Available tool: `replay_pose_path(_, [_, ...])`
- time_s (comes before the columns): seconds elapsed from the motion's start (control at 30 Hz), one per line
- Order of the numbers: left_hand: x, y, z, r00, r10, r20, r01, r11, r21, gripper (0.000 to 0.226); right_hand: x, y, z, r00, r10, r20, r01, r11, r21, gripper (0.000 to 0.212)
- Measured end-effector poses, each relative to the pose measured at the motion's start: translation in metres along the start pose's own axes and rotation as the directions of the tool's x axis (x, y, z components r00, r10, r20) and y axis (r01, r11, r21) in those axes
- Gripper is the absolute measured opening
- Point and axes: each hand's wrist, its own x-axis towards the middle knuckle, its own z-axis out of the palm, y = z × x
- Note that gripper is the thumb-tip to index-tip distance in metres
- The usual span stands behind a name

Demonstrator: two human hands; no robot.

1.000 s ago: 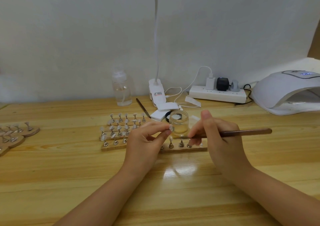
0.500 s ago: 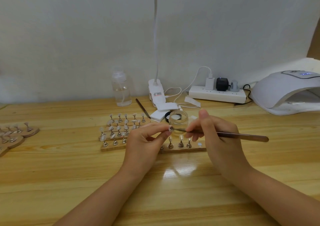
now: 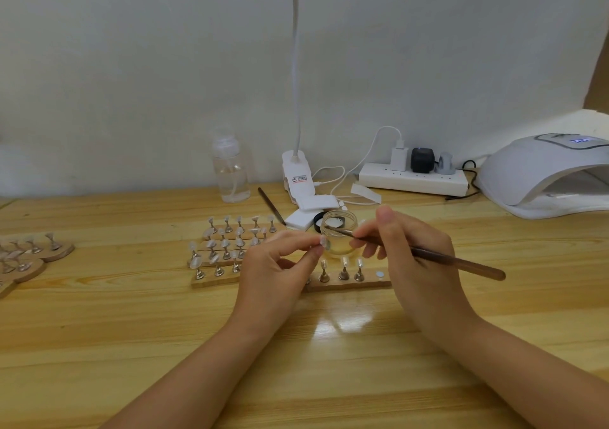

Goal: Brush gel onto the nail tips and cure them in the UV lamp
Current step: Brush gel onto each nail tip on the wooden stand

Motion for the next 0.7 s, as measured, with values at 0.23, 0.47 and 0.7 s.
replay_pose_path(0.23, [-0.0001,0.0015,0.0,1.0,-0.012,0.011,0.012,1.0,-0.013,0.031,-0.0007,0.0012,-0.0018,0.999,-0.047,-0.002,0.047,0.999,-0.015,0.041])
replay_pose_path(0.47, [-0.0002,0.0023,-0.0003,1.0,-0.014,0.008,0.014,1.0,0.01,0.031,-0.0016,0.0045,-0.0024,0.994,-0.098,0.042,0.099,0.995,-0.032,0.041])
replay_pose_path(0.7, [0.0,0.003,0.0007,0.999,-0.035,-0.002,0.035,0.999,0.017,0.033,-0.0018,0.0067,-0.0027,0.992,-0.109,0.067,0.114,0.99,-0.08,0.044])
